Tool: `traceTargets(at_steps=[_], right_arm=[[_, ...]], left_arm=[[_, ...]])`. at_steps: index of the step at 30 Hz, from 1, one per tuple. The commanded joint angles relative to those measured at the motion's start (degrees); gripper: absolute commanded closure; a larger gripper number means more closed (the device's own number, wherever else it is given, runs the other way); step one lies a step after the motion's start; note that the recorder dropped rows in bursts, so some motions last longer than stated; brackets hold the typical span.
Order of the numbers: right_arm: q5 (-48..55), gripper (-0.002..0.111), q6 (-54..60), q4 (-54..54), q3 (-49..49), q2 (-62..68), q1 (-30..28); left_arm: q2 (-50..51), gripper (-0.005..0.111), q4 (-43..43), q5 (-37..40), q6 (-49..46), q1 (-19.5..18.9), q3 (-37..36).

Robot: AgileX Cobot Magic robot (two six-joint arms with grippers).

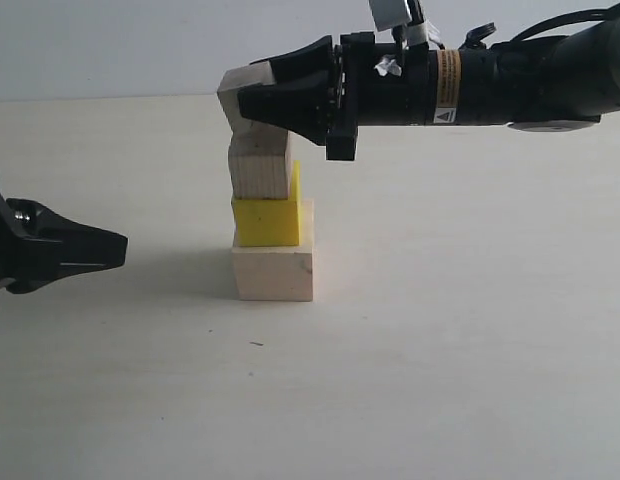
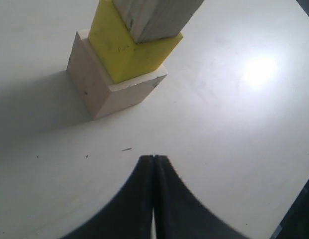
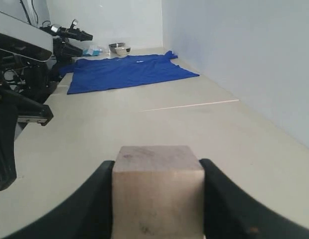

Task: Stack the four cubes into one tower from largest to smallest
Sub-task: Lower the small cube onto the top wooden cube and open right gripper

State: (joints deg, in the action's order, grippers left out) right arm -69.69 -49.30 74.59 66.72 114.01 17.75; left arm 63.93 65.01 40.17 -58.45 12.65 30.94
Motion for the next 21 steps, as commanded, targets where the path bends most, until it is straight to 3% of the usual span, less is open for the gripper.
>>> traceTargets(at_steps=[1, 21], right_arm=[[-0.3, 0.108, 0.4, -1.1, 0.5, 0.5, -0.1], [-0.3, 0.108, 0.1, 1.2, 0.5, 0.7, -0.1]], left_arm=[[-0.2, 0.107, 0.0, -0.6, 0.4, -0.1, 0.3], [-0.2, 0.107, -0.1, -1.1, 0.4, -0.1, 0.3]])
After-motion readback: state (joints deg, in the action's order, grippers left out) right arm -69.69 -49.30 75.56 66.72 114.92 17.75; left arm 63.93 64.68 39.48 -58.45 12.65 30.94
